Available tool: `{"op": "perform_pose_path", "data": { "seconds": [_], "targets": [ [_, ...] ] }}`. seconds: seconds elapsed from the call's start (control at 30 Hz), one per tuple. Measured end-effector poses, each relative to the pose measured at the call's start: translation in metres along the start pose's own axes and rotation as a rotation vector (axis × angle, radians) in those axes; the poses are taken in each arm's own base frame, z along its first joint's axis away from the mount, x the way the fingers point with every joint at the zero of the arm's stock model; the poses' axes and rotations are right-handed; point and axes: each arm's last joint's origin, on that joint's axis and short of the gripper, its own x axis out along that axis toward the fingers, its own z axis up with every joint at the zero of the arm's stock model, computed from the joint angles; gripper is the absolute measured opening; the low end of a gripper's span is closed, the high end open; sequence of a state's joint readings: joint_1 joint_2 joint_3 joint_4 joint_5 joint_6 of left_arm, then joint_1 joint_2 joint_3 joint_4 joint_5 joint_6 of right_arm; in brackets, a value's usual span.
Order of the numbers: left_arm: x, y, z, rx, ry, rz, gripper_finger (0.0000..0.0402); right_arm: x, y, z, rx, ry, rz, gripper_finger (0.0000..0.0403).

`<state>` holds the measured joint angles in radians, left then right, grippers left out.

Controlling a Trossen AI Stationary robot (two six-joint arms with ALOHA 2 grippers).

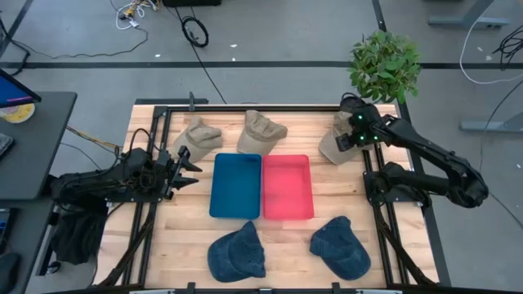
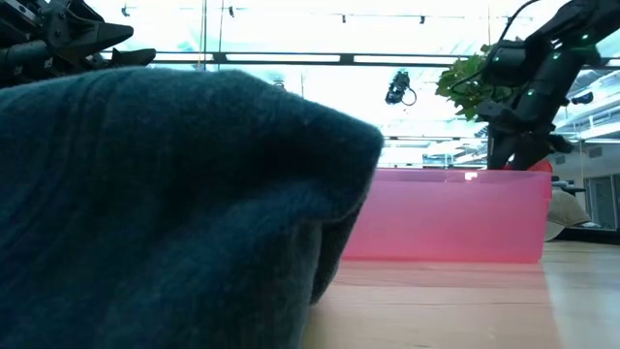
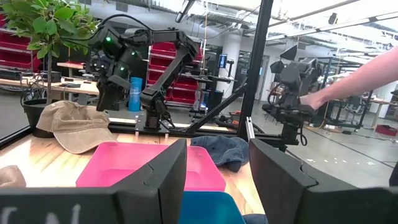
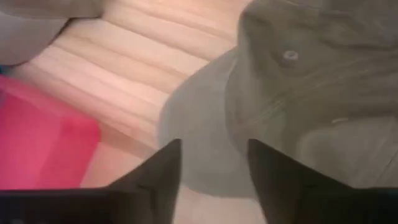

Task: Pick & Place hat
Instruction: Put the brown cap into the red bin

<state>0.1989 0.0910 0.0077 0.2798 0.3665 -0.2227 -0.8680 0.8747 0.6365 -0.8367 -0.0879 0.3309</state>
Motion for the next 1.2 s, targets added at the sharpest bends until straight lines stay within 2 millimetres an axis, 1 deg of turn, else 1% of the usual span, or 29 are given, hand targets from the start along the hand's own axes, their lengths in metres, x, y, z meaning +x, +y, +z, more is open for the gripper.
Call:
{"op": "perform_pose_path", "data": {
  "seconds": [0.17,0.23,0.3,0.4,0.53,0.7,0.8,0.87,0.97,1.13,1.17,1.2],
  "targets": [
    [0.000,0.000,0.000,-0.001,0.000,0.000,0.0177,0.006,-0.003,0.002,-0.008,0.009,-0.081,0.0297],
    [0.000,0.000,0.000,0.000,0.000,0.000,0.0177,0.009,-0.004,0.003,-0.006,0.028,-0.090,0.0323],
    [0.000,0.000,0.000,-0.001,0.000,0.000,0.0177,0.015,-0.005,0.005,-0.017,0.059,-0.102,0.0337],
    [0.000,0.000,0.000,0.000,0.000,0.000,0.0177,0.027,-0.005,0.007,-0.030,0.122,-0.120,0.0339],
    [0.000,0.000,0.000,0.000,0.000,-0.001,0.0177,0.043,-0.006,0.011,-0.028,0.176,-0.146,0.0324],
    [0.000,0.000,0.000,-0.001,0.000,0.000,0.0177,0.053,-0.006,0.014,-0.039,0.192,-0.168,0.0303],
    [0.000,0.000,0.000,0.000,0.000,0.000,0.0177,0.057,-0.006,0.015,-0.041,0.200,-0.176,0.0281],
    [0.000,0.000,0.000,-0.001,0.000,0.000,0.0177,0.059,-0.006,0.016,-0.040,0.210,-0.178,0.0254],
    [0.000,0.000,0.000,0.000,0.000,0.000,0.0177,0.061,-0.006,0.016,-0.028,0.221,-0.176,0.0185],
    [0.000,0.000,0.000,-0.001,0.000,0.000,0.0177,0.061,-0.006,0.015,-0.021,0.236,-0.158,0.0031],
    [0.000,0.000,0.000,0.000,0.000,0.000,0.0177,0.061,-0.006,0.014,-0.025,0.241,-0.145,0.0017],
    [0.000,0.000,0.000,0.000,0.000,0.000,0.0177,0.061,-0.005,0.014,-0.026,0.242,-0.143,0.0015]
  ]
}}
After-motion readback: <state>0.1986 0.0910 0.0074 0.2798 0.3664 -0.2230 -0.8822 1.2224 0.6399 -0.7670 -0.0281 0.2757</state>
